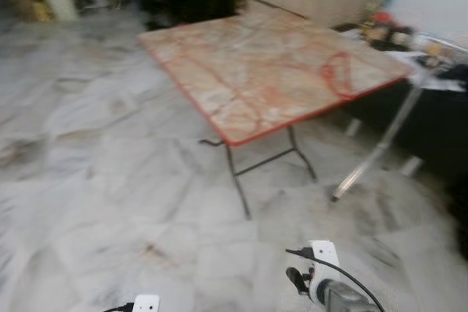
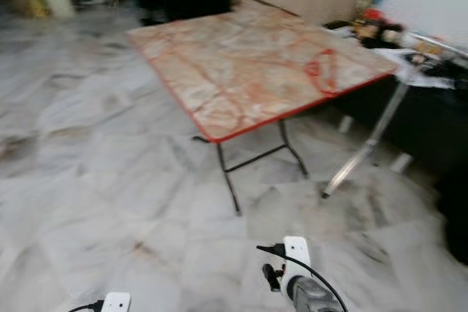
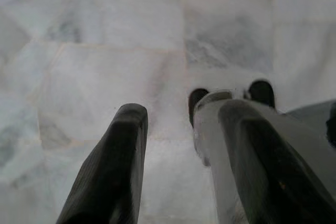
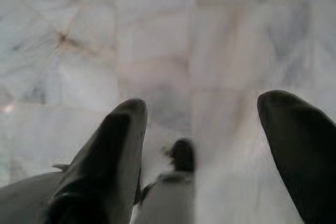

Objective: Hang hanger

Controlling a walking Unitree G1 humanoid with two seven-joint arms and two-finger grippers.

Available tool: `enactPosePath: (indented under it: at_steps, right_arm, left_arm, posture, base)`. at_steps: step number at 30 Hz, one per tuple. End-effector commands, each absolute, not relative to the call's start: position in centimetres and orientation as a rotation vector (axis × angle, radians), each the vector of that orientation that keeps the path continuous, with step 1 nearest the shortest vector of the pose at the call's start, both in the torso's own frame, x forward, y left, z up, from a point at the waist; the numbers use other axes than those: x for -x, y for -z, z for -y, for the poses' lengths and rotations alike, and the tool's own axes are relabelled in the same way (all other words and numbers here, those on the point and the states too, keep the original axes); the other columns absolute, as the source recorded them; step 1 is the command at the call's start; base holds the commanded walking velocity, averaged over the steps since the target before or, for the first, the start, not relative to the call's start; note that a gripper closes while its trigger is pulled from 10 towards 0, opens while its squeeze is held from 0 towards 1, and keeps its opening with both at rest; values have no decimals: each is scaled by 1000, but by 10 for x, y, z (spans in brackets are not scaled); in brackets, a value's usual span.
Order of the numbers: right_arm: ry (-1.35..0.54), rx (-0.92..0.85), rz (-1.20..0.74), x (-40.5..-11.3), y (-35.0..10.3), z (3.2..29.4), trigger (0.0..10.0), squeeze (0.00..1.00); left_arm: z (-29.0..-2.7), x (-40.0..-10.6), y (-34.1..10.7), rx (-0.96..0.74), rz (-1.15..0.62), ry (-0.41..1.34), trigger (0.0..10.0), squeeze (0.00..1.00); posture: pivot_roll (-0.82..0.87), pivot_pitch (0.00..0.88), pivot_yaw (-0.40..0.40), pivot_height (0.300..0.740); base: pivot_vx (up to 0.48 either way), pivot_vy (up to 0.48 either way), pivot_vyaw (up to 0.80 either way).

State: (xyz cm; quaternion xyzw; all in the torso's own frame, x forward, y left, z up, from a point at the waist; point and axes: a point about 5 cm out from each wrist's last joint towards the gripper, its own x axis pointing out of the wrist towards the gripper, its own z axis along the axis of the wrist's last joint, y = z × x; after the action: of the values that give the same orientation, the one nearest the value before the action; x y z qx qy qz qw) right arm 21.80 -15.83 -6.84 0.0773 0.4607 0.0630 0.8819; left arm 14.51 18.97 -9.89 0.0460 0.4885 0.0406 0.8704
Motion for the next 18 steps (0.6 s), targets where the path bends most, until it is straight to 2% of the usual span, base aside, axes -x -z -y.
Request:
enactPosePath:
  at_steps: [1,12,15,18]
  right_arm:
    - [-111,-154,-967,-217,69,165,10000,0]
    - [-106,-157,-967,-216,69,163,10000,0]
    - [-94,-161,-963,-216,70,163,10000,0]
    - [-88,-164,-962,-216,70,163,10000,0]
  left_arm:
    - [-188,-138,102,-107,-1048,-80,10000,0]
    - [-206,-152,95,-122,-1024,-104,10000,0]
    - [-216,-166,86,-185,-953,-107,10000,0]
    - [-243,-183,68,-180,-799,-189,10000,0]
  posture:
    - [-10,0,-53,740]
    - [-10,0,-43,740]
    - [-20,0,-29,740]
    - [-19,0,-27,740]
  base:
    - [0,0,-781]
    - [0,0,-781]
    - [0,0,-781]
    - [0,0,-781]
